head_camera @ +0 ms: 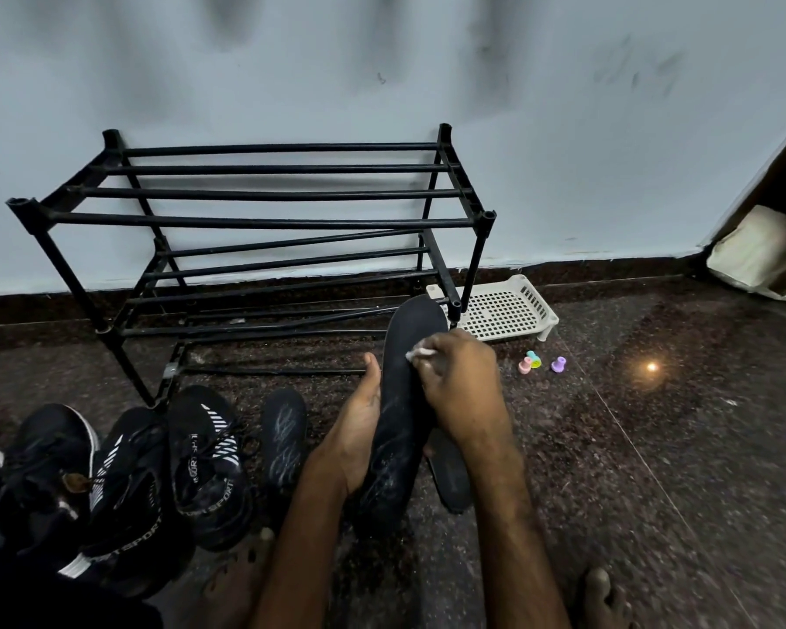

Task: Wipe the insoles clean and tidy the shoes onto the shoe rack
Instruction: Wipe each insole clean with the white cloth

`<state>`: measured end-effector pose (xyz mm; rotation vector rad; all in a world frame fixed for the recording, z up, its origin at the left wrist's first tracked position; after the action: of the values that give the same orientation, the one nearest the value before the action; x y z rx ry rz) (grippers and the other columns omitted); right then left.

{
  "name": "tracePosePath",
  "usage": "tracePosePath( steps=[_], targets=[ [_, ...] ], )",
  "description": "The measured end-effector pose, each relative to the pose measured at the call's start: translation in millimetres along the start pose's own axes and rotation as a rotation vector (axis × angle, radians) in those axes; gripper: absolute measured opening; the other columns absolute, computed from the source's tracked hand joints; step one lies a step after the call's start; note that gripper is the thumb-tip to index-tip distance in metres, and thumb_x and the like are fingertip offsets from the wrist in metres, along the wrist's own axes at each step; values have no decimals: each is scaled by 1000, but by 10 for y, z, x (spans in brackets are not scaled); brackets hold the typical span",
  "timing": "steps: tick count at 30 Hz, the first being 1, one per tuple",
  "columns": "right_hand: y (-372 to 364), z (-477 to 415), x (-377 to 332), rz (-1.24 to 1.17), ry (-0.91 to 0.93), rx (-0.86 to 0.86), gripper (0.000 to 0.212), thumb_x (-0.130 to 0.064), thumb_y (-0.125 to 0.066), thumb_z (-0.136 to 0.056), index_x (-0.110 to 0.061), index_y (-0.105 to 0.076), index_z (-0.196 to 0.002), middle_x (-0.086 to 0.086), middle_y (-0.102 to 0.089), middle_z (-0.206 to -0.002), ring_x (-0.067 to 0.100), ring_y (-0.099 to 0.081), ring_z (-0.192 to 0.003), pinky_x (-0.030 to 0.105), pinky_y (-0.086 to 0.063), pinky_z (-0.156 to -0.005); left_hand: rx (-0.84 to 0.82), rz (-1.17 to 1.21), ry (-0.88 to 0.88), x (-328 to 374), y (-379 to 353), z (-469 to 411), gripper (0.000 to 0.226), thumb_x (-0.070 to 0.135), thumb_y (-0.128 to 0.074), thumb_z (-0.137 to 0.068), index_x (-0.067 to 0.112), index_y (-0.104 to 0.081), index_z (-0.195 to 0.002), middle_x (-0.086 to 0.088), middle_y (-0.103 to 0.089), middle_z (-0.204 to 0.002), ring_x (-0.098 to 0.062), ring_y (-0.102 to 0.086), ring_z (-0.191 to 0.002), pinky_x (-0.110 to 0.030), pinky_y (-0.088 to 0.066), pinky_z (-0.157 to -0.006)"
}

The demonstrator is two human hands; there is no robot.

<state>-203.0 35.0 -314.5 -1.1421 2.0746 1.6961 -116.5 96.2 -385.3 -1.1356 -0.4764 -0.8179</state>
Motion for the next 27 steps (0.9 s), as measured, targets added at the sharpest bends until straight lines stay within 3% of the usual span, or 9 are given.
tracePosePath(
  steps=[2, 6, 8, 11, 13, 16, 21, 25, 27],
  targets=[
    [-15, -5, -115, -63, 54, -1, 15, -12, -72, -85, -12, -75, -100, -1, -65, -99, 12, -63, -86, 24, -52, -82, -10, -11, -6, -6, -15, 4, 68, 58, -20, -100, 13, -69, -112, -15, -74, -103, -25, -74, -87, -34, -60, -68],
    [-82, 35, -114, -79, 94, -238, 10, -14, -74, -83, -17, -76, -93, -3, -66, -93, 10, -62, -85, 25, -51, -80, 31, -56, -3, -17, 52, 11, 70, 62, -22, -98, 13, -67, -121, -23, -67, -120, -30, -70, -93, -39, -58, -67],
    [-35, 5, 4, 0, 47, -193, 10, -17, -74, -84, -19, -76, -93, -3, -65, -94, 11, -62, -85, 25, -50, -81, 34, -50, 10, -50, 53, -11, 71, 63, -23, -98, 16, -72, -117, -23, -66, -122, -32, -68, -96, -42, -56, -71],
    [50, -21, -3, 18, 25, 20, 14, -15, -72, -86, -15, -75, -100, -1, -65, -98, 13, -62, -86, 22, -48, -80, -6, -12, 34, -77, -14, -19, 68, 61, -27, -98, 12, -66, -125, -18, -70, -116, -29, -70, -96, -40, -58, -75],
    [-7, -12, -81, -55, 68, -10, 15, -12, -72, -86, -13, -76, -100, -1, -65, -98, 11, -62, -86, 19, -48, -79, -13, 7, 39, -70, -29, -13, 65, 59, -27, -99, 13, -65, -124, -16, -70, -117, -27, -71, -100, -39, -57, -81],
    [-105, 31, -54, -59, 86, -195, 14, -13, -74, -84, -16, -77, -97, -2, -65, -95, 11, -61, -86, 22, -50, -79, 1, 9, 15, -35, 26, -15, 67, 61, -27, -98, 12, -70, -114, -18, -72, -107, -29, -72, -87, -39, -57, -69],
    [76, -27, 70, 33, -9, 85, 18, -11, -71, -86, -13, -74, -104, 0, -65, -102, 14, -62, -90, 21, -46, -84, -68, 31, 39, -39, -26, -37, 72, 63, -25, -98, 7, -65, -122, -17, -72, -96, -29, -70, -70, -39, -56, -55],
    [-59, 7, -21, -76, 97, -129, 15, -10, -74, -84, -17, -76, -97, -7, -64, -95, 1, -58, -81, 14, -45, -78, -87, -7, 31, -22, -35, -8, 71, 62, -23, -99, 10, -65, -122, -16, -73, -99, -28, -71, -75, -37, -57, -54],
    [-39, 6, 71, -15, 66, -144, 13, -12, -74, -84, -18, -76, -96, -6, -65, -95, 5, -60, -83, 16, -46, -79, -92, -2, 30, -14, -6, -13, 73, 63, -23, -97, 8, -68, -116, -15, -73, -93, -26, -70, -69, -36, -56, -53]
  ],
)
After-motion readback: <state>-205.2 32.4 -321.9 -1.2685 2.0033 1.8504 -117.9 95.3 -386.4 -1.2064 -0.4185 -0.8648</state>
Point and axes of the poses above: each hand's wrist, its own z-axis away from the middle knuckle, its own y-axis out of the back of the hand, x = y × z, the point moved 6 cm from there along -z, towards the middle knuckle
